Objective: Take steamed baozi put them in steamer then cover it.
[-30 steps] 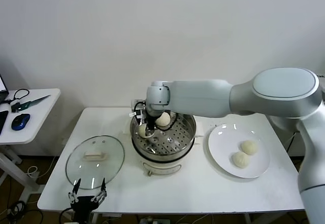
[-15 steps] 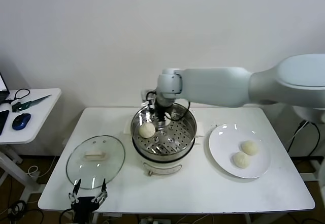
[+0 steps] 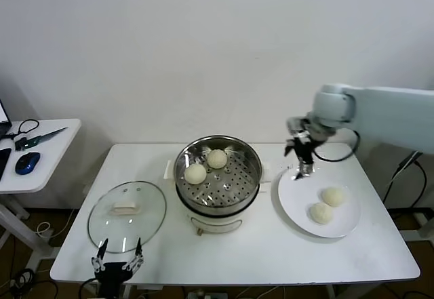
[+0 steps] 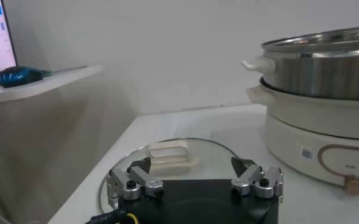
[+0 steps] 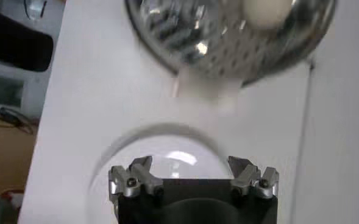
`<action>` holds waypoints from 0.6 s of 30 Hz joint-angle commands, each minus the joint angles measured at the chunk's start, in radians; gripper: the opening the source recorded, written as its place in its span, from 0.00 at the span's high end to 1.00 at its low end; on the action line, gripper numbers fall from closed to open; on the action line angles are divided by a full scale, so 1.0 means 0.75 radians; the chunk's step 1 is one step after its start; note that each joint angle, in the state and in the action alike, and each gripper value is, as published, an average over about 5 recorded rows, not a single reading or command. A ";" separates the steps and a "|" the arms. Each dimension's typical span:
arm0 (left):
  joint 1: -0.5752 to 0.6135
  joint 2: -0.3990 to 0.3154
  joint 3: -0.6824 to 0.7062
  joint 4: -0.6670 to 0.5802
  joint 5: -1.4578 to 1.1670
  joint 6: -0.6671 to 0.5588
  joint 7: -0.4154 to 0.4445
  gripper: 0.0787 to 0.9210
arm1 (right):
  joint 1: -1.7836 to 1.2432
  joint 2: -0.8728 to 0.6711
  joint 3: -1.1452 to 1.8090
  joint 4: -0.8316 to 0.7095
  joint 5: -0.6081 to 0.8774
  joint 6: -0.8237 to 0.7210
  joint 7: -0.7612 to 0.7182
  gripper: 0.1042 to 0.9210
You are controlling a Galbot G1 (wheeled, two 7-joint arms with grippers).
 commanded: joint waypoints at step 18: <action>0.019 -0.029 -0.009 0.010 0.023 -0.002 -0.002 0.12 | -0.889 -0.210 0.684 -0.262 -0.452 0.054 0.035 0.12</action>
